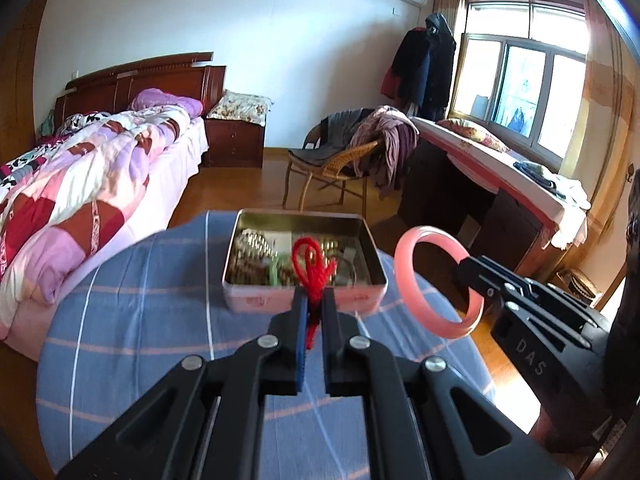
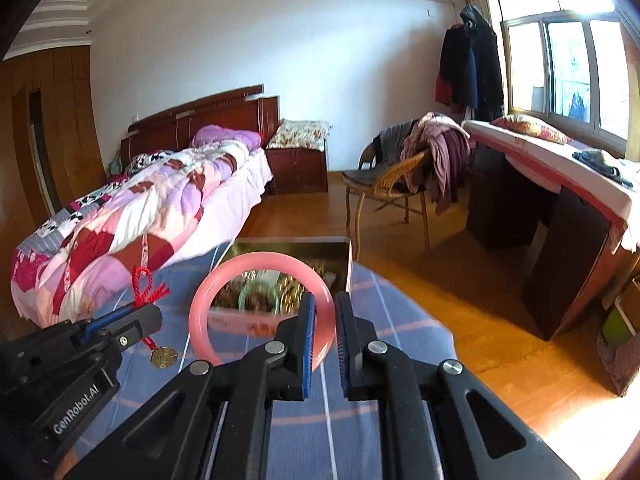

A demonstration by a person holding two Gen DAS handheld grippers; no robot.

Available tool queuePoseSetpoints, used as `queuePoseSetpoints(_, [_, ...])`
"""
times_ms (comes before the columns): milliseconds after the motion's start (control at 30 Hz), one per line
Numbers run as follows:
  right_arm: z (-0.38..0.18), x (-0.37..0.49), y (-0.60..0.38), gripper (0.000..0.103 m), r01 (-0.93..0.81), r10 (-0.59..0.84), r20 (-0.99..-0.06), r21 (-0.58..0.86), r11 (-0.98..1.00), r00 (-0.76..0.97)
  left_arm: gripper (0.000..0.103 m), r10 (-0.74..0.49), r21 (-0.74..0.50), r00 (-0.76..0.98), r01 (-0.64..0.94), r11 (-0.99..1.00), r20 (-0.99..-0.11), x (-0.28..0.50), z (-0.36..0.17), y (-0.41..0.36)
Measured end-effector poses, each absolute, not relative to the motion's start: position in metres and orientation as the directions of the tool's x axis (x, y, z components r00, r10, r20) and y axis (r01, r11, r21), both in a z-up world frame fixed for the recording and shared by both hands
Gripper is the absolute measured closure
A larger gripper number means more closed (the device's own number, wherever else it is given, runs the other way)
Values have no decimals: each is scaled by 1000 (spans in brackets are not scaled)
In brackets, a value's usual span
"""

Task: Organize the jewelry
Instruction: 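Carry the pendant and pink bangle into the pink tin and open both tools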

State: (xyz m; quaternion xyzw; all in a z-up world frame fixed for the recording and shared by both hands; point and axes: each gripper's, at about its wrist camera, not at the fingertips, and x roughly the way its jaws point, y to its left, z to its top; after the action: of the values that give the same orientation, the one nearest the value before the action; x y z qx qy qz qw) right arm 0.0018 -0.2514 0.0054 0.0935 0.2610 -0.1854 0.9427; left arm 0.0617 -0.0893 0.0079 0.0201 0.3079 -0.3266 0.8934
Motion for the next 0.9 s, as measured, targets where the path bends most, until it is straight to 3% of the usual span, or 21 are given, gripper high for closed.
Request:
queuePoseSetpoints(300, [14, 52, -278, 94, 447, -366, -496, 50, 893, 787, 96, -565, -145, 621, 593, 792, -543, 101, 10, -112])
queuePoseSetpoints(900, [-60, 163, -324, 93, 504, -388, -641, -1, 864, 662, 96, -522, -153, 563, 573, 805, -640, 181, -36, -169])
